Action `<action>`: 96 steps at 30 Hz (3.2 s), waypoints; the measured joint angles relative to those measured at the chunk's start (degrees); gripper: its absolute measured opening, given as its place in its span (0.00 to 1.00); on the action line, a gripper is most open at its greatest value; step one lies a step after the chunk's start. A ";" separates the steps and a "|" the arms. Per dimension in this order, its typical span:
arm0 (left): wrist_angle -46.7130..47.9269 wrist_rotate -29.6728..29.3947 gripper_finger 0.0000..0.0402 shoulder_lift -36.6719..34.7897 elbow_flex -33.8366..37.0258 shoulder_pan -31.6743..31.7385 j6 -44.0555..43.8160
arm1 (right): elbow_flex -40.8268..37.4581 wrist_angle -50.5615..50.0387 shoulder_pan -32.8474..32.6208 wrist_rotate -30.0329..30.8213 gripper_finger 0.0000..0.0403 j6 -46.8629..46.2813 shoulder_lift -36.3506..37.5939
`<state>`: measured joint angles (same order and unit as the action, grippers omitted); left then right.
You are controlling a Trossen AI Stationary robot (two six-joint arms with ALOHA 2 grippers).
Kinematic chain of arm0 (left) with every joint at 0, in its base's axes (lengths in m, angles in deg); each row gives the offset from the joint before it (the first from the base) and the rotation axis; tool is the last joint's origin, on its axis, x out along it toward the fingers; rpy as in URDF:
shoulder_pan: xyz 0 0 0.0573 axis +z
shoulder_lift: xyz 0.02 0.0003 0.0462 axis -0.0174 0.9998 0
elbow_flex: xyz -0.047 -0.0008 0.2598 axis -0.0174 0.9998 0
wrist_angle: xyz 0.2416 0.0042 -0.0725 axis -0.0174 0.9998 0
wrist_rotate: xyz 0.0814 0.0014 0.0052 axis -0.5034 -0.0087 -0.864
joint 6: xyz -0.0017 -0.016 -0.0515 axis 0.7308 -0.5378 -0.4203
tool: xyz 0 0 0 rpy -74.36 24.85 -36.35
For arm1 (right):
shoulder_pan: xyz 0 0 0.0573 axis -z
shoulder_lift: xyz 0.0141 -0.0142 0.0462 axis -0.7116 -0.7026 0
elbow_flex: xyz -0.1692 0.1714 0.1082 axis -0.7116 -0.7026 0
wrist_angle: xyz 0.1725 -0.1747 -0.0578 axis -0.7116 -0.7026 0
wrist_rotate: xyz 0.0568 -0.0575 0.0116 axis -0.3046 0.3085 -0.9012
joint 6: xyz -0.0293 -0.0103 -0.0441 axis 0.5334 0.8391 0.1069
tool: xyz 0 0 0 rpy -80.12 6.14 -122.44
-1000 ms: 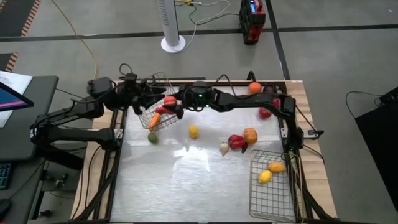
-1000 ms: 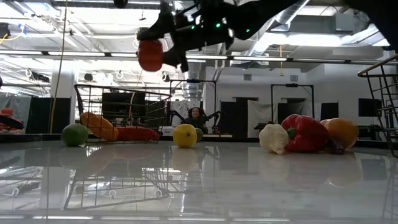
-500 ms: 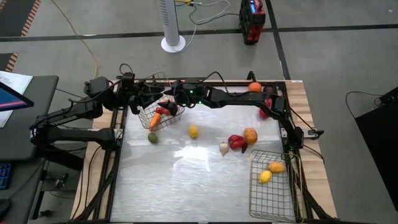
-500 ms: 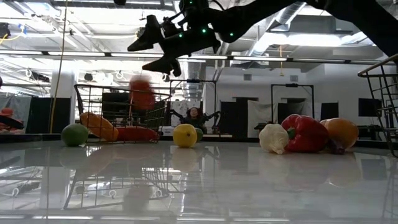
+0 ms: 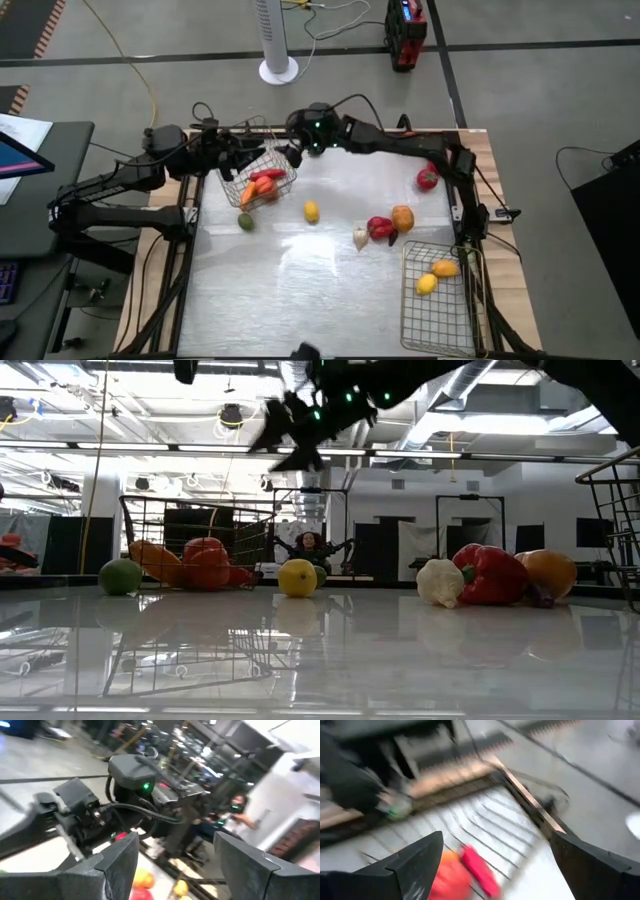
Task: Sort produce into baskets
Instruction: Put the top lime into the bottom wire basket
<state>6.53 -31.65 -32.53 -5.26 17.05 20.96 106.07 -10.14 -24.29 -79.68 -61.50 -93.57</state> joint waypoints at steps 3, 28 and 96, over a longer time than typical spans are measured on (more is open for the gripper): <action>2.28 -4.86 0.61 0.00 0.02 0.00 0.01 | -0.15 -5.12 2.61 0.71 0.97 -1.65 -0.02; 5.03 -18.08 0.61 0.00 0.02 0.07 2.99 | -0.52 -16.67 9.56 -0.76 0.96 4.77 -8.69; 13.81 -18.20 0.61 0.02 0.04 0.04 13.06 | -0.50 -80.56 -16.82 -14.14 0.67 -9.93 25.30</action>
<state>20.34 -49.85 -32.51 -5.22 17.09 34.02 105.57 -90.71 -41.12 -93.83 -71.43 -68.27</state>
